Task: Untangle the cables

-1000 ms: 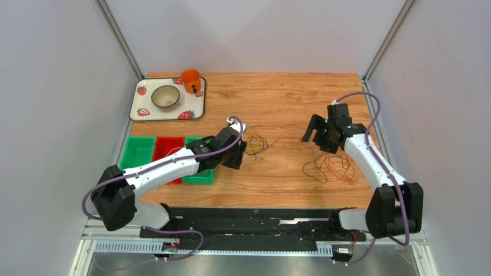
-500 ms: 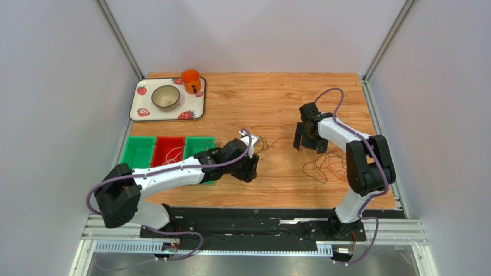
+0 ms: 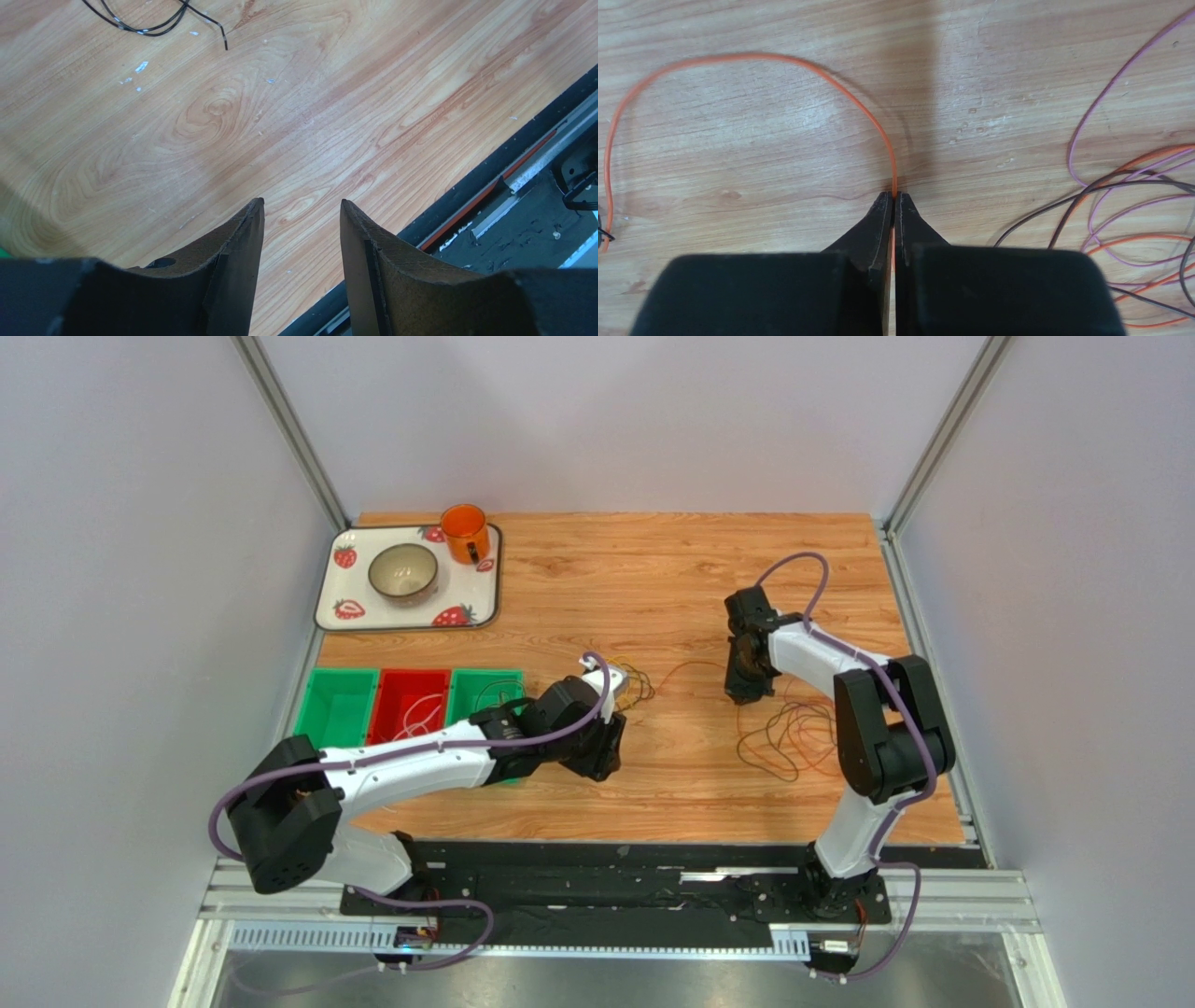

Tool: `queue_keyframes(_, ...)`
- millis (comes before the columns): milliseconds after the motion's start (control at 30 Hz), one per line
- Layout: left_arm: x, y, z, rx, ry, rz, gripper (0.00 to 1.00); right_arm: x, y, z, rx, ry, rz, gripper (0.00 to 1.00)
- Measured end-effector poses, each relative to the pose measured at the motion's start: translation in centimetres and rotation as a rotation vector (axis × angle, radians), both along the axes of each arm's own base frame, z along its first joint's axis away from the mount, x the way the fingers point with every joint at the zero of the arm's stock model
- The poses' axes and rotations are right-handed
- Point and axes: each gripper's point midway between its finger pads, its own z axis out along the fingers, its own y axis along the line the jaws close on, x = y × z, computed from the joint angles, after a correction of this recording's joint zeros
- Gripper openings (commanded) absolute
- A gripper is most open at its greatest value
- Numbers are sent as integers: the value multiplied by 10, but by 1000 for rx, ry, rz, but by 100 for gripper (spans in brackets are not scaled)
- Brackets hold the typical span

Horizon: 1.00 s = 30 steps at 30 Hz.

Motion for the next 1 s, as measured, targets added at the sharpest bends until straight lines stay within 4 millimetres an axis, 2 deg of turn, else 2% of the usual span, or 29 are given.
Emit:
queue_keyframes(133, 6, 0, 4, 4, -23, 18, 51, 0, 15, 1, 58, -2, 35, 0)
queue_keyframes(233, 13, 4, 7, 27, -48, 49, 51, -4, 37, 6, 83, -6, 102, 0)
queue_keyframes(300, 18, 10, 10, 50, -71, 79, 51, -7, 63, 20, 108, -26, 176, 0)
queue_keyframes(400, 24, 25, 21, 79, -120, 125, 51, -7, 103, 61, 173, -98, 274, 0)
queue_keyframes(433, 25, 32, 28, 82, -142, 142, 51, -6, 115, 79, 200, -132, 301, 0)
queue_keyframes(500, 28, 42, 46, 70, -189, 176, 50, -1, 136, 133, 268, -243, 350, 0)
queue_keyframes(533, 29, 48, 56, 58, -215, 196, 51, 2, 142, 157, 295, -293, 363, 0)
queue_keyframes(600, 31, 58, 74, 33, -257, 229, 51, 7, 149, 217, 349, -413, 379, 0)
queue_keyframes(700, 31, 74, 99, -3, -315, 279, 51, 7, 152, 309, 425, -606, 393, 0)
queue_keyframes(733, 30, 79, 106, -17, -331, 292, 51, 4, 150, 333, 446, -659, 394, 0)
queue_keyframes(767, 30, 83, 112, -27, -344, 302, 51, -1, 147, 363, 472, -718, 394, 0)
queue_keyframes(833, 29, 89, 122, -51, -366, 321, 51, -15, 140, 409, 517, -820, 395, 0)
queue_keyframes(867, 29, 91, 125, -58, -372, 326, 51, -23, 136, 430, 538, -868, 395, 0)
queue_keyframes(933, 27, 96, 128, -60, -379, 335, 51, -40, 127, 460, 571, -935, 394, 0)
queue_keyframes(1000, 26, 99, 128, -55, -379, 338, 51, -56, 118, 478, 600, -981, 388, 0)
